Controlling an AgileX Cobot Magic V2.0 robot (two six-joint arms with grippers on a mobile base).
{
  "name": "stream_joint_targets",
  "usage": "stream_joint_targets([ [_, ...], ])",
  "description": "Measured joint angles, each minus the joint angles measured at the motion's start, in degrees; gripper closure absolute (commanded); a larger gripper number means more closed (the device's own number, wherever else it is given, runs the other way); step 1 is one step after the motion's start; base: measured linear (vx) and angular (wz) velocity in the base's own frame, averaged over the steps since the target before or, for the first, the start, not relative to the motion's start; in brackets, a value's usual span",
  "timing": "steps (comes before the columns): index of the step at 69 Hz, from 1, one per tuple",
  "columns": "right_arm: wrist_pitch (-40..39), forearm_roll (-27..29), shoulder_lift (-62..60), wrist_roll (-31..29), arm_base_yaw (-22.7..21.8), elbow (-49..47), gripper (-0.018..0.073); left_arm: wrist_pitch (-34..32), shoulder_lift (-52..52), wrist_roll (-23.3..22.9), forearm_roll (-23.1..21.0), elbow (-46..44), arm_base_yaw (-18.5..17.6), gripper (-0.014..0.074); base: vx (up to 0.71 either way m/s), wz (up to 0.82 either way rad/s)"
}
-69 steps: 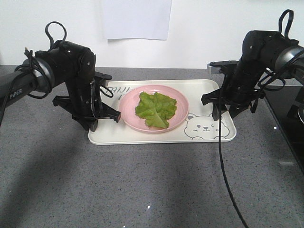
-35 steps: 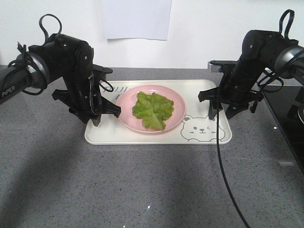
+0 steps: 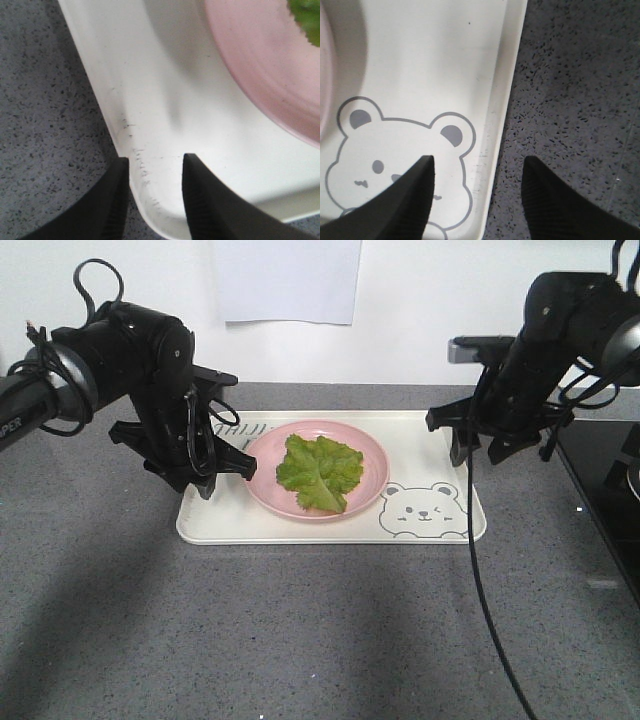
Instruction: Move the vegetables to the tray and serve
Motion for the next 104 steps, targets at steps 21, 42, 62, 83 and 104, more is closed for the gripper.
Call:
stream_joint_targets([
  [21,-0.4,5.7,-8.2,-6.1,0.0,0.0,0.0559,0.0,-5.3,0.0,-0.1,0.0,-0.3,0.0432,0.00,0.00],
  [42,-4.0,17.3,-20.0,-17.7,0.0,0.0,0.0566,-1.9,-19.6,0.7,-2.2,0.0,-0.4,0.0598,0.00,0.00],
  [62,-9.3,22.6,-36.7,-27.8,0.0,5.3,0.0565,-9.4,-38.5,4.6,-4.1,3.6,-0.4,0.0603,0.00,0.00],
  [83,-30.9,26.6,-66.4,-39.4,0.0,54.1,0.0565,-27.8,-62.3,7.6,-4.1,41.0,-0.4,0.0603,0.00,0.00],
  [104,-48.8,26.9,-90.9,-40.3,0.0,91.2,0.0565,-46.7,-78.7,7.4,-4.6,80.0,-0.4,0.0603,0.00,0.00],
])
